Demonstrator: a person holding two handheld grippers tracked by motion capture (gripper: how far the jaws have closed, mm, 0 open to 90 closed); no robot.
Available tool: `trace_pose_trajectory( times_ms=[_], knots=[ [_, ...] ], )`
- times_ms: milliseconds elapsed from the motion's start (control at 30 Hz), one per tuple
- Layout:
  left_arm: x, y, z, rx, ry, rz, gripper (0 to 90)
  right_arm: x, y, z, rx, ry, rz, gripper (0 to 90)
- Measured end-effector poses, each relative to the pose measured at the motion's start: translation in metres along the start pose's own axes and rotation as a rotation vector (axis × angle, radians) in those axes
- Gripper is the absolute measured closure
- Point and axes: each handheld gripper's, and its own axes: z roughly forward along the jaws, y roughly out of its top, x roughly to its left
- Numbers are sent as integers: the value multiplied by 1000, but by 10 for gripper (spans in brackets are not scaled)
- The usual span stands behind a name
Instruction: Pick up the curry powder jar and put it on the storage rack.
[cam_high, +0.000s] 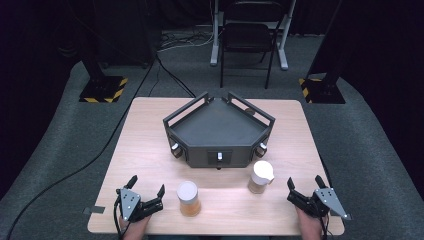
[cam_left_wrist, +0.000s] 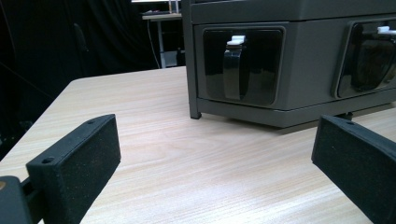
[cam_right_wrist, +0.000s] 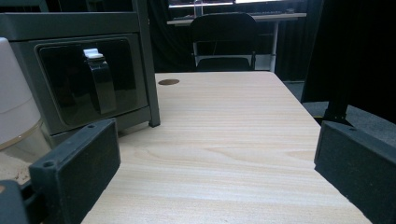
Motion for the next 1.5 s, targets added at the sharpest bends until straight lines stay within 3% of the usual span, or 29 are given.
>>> trace_pose_trajectory(
  times_ms=[267,700,1133,1333,1500],
  knots=[
    [0,1,-2,-1,-9,12,11,-1,0,0,1,6,-1,0],
    [3,6,-8,-17,-66,25,5,-2,1,0,4,13,5,0],
    [-1,10,-15,-69,-152,93,5,-3,1,1,5,16,1,0],
    [-1,12,-16,-82,-190,104,6,-3,1,1,5,18,4,0],
    [3,11,-16,-100,-223,81,6,-3,1,1,4,18,-1,0]
  ],
)
